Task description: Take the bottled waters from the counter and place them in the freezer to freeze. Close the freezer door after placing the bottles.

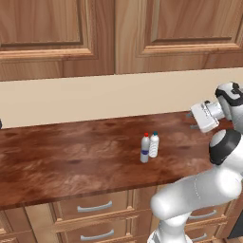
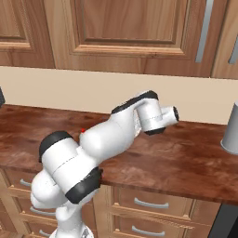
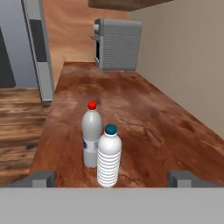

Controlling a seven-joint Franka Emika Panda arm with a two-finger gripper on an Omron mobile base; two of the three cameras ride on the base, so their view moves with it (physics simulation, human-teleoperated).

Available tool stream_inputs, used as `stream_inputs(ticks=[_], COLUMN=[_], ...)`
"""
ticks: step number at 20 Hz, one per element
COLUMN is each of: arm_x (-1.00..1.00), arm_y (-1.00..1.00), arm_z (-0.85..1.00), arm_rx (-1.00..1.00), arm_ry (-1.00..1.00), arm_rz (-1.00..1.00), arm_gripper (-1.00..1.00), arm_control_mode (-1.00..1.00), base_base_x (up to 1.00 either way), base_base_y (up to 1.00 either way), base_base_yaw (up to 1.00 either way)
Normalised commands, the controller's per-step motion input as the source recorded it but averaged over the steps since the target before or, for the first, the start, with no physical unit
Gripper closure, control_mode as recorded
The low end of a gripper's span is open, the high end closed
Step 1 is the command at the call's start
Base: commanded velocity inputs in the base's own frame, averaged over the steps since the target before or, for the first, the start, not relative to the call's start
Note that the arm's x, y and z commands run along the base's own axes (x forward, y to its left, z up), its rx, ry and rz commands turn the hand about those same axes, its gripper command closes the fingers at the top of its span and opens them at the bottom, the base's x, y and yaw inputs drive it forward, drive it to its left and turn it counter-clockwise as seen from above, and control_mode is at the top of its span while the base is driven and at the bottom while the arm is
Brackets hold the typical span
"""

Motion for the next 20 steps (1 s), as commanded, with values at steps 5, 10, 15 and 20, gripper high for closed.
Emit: stream_inputs(ticks=[5,10,15,20], arm_x=[0.00,-0.25,-0.28,-0.04], arm_y=[0.04,0.00,0.18,0.28], arm_z=[-0.50,-0.32,-0.28,-0.11], arm_rx=[0.05,-0.01,0.00,0.00], arm_ry=[-0.11,-0.06,-0.15,-0.12], arm_rz=[0.03,0.09,0.12,0.08], arm_gripper=[-1.00,-1.00,-1.00,-1.00], arm_control_mode=[-1.00,-1.00,-1.00,-1.00], base_base_x=[0.00,0.00,0.00,0.00], base_base_y=[0.00,0.00,0.00,0.00], base_base_yaw=[0.00,0.00,0.00,0.00])
